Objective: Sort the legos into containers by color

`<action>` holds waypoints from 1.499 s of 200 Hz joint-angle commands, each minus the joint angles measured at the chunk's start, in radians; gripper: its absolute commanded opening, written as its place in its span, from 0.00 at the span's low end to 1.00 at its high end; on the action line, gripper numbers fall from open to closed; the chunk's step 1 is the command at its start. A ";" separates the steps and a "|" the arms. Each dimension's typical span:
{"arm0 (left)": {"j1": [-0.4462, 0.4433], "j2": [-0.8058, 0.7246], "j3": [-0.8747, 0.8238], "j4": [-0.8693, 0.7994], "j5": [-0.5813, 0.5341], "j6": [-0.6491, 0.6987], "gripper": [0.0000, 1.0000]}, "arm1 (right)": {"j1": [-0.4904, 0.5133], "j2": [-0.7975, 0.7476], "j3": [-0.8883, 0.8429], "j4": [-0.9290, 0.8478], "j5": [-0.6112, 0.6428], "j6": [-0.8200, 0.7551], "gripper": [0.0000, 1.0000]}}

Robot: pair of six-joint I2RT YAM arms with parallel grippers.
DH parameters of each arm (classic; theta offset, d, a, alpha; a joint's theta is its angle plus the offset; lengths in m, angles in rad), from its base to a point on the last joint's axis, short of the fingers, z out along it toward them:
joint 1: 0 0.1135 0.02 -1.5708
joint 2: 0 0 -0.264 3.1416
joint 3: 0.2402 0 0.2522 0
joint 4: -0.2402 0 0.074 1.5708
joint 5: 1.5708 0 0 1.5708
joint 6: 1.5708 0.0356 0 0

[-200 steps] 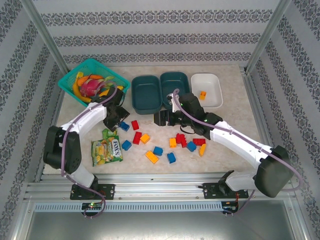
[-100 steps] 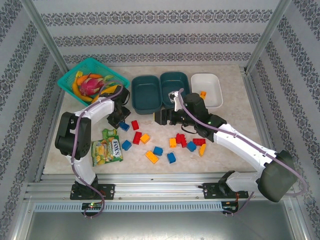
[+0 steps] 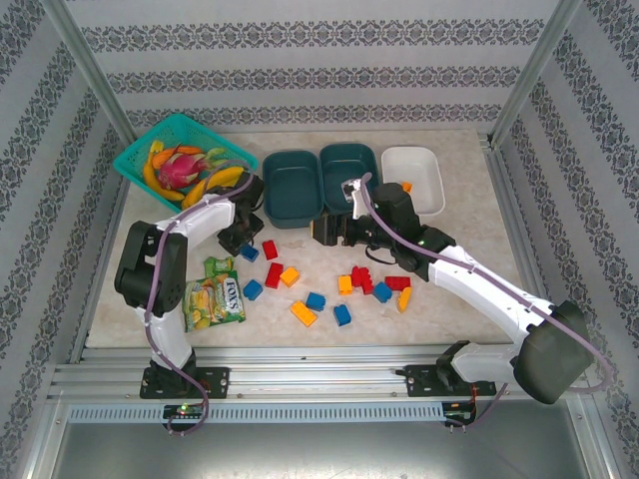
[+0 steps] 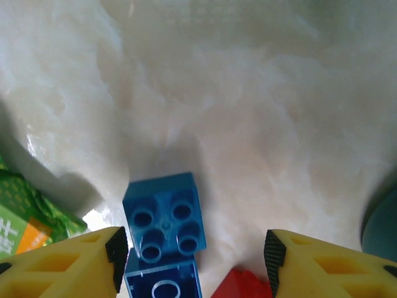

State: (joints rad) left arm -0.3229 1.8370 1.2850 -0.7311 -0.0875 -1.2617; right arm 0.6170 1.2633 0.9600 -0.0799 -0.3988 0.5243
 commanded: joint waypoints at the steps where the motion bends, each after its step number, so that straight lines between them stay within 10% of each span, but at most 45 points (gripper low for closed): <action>1: -0.047 -0.075 -0.028 -0.039 -0.087 -0.036 0.63 | -0.007 0.004 0.005 -0.005 -0.025 0.013 0.77; 105: -0.056 0.010 -0.069 0.034 -0.155 -0.020 0.67 | -0.007 -0.023 -0.026 -0.022 -0.025 0.031 0.77; 228: -0.059 0.059 -0.067 0.077 -0.201 0.012 0.33 | -0.013 -0.054 -0.053 -0.036 -0.028 0.042 0.77; 300: -0.098 -0.060 -0.071 0.017 -0.265 0.061 0.32 | -0.013 -0.042 -0.045 -0.024 -0.016 0.046 0.77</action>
State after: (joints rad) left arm -0.3946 1.8622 1.2106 -0.6666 -0.3012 -1.2369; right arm 0.6167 1.2339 0.9241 -0.1154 -0.4099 0.5541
